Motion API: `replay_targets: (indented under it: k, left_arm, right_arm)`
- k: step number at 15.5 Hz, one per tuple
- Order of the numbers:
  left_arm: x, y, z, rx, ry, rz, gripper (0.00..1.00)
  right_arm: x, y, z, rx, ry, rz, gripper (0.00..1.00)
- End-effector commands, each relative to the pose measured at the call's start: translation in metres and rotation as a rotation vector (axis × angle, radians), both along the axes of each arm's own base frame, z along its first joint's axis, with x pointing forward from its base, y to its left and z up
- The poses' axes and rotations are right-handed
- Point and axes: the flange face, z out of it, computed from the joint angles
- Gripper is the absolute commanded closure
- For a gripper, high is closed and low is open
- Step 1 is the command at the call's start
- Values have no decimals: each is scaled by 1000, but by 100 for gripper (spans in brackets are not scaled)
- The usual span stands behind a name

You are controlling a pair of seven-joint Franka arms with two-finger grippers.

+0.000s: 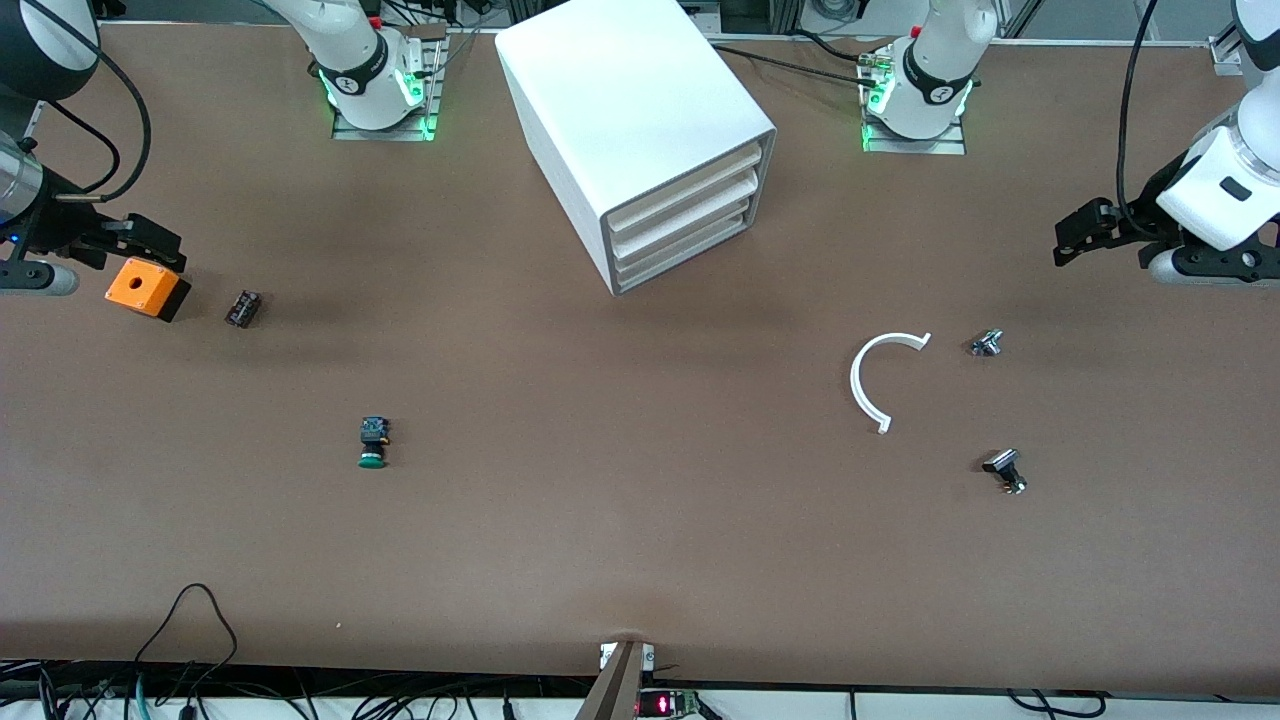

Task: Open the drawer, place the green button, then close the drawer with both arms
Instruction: 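Move the left gripper toward the cabinet while the right gripper reaches the button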

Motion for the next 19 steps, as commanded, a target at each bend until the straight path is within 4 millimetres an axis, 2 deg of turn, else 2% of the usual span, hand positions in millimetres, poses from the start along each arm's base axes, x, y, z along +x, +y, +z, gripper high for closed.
replay_targets:
  k: [1,13,17,19]
  left_arm:
    - [6,7,3,-24,-3,-21,0]
    - [7,0,3,-16,-4,-26,0]
    - [7,1,1,-26,-1,-24,0]
    - [20,-9,-17,-14,31,-46,0]
  right_arm:
    - [-8,2,2,17,-19,-12,0]
    - [-3,3,4,17,-37,-11,0]
    - [10,1,-15,16,-51,-15,0]
    - [19,2,-29,18,-59,-29,0]
